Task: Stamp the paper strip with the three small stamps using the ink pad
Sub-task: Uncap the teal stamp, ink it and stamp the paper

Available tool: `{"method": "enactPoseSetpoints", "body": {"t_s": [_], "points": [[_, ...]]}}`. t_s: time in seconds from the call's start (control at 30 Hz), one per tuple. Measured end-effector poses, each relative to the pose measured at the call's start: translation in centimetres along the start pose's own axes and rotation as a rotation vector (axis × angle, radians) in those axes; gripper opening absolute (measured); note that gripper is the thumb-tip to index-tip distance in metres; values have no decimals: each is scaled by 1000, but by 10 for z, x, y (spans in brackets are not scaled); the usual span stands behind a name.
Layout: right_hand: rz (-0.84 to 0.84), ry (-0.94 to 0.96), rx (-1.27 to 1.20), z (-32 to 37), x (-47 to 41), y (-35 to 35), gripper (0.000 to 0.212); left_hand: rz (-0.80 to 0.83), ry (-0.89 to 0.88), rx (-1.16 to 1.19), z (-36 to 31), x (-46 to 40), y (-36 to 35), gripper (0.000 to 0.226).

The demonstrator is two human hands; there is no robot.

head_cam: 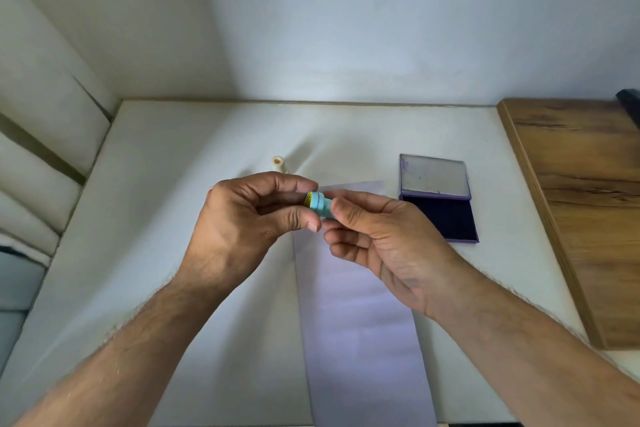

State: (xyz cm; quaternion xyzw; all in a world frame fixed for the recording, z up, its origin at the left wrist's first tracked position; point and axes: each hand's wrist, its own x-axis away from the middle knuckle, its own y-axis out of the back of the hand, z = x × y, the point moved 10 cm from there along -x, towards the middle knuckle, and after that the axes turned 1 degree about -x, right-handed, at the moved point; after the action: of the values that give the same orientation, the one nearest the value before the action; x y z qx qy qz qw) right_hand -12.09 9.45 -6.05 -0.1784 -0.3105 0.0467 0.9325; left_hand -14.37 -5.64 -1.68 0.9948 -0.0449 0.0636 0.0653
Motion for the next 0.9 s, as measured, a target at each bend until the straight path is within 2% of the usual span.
{"method": "enactPoseSetpoints", "body": {"t_s": [0.4, 0.53, 0.7, 0.9], "points": [[-109, 215, 173, 19, 1, 6, 27, 10, 85, 71, 10, -4, 3, 37], [-136, 231, 126, 22, 0, 11, 25, -24, 48, 30, 9, -6, 8, 40], [-165, 227, 56, 22, 0, 18, 22, -173, 35, -81, 9, -7, 26, 32], [-153, 224, 40, 21, 1, 15, 22, -306, 33, -527, 6, 3, 35, 23]]}}
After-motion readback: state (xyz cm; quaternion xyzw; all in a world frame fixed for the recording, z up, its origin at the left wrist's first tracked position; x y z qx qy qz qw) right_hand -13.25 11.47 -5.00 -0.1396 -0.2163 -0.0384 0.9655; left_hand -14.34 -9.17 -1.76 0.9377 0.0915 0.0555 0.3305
